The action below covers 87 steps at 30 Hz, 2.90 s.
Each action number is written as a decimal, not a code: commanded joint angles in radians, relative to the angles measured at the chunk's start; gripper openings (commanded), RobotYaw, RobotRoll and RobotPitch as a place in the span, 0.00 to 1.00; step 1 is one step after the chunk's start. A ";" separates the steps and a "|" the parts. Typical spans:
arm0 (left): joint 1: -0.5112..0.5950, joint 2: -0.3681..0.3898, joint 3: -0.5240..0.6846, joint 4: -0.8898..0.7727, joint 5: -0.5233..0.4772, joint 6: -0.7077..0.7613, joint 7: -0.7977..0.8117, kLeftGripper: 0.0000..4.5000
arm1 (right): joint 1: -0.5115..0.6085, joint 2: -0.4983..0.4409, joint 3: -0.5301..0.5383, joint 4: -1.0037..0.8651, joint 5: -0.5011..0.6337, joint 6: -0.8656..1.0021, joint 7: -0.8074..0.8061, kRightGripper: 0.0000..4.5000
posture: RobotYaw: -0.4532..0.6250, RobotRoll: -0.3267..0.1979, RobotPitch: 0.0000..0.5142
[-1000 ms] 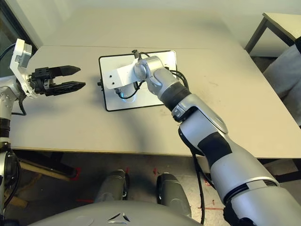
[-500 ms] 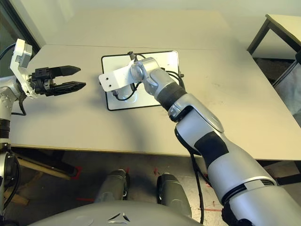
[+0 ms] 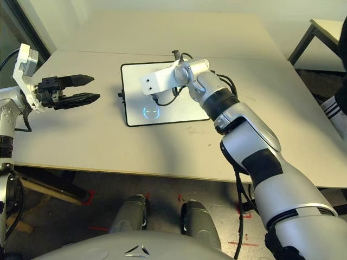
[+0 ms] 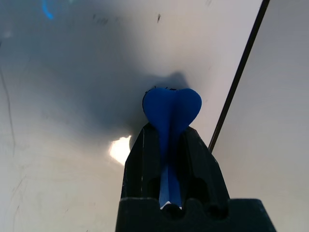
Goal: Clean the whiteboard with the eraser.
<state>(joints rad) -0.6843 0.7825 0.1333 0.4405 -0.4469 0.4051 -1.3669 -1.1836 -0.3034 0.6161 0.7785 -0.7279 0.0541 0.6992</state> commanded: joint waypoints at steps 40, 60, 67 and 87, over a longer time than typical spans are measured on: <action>-0.017 -0.020 -0.028 0.027 0.013 -0.030 -0.018 1.00 | 0.395 -0.129 -0.815 -0.265 0.694 1.044 -0.199 0.07 | 0.69 0.62 0.06; 0.016 -0.035 0.153 0.113 0.063 -0.197 0.321 1.00 | 0.529 -0.209 -1.005 -0.365 0.930 0.523 -0.199 0.99 | 0.69 0.62 0.08; -0.012 -0.124 0.198 0.369 0.202 -0.464 0.796 1.00 | 0.639 -0.133 -1.015 -0.163 0.916 0.034 -0.257 0.99 | 0.69 0.62 0.08; -0.029 -0.227 0.203 0.669 0.290 -0.687 1.261 1.00 | 0.565 -0.143 -0.996 0.266 0.846 -0.484 -0.598 0.99 | 0.68 0.62 0.08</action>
<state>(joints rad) -0.7010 0.5618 0.3363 1.0892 -0.1645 -0.2791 -0.1202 -0.6088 -0.4316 -0.3749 1.0244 0.1054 -0.4147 0.1047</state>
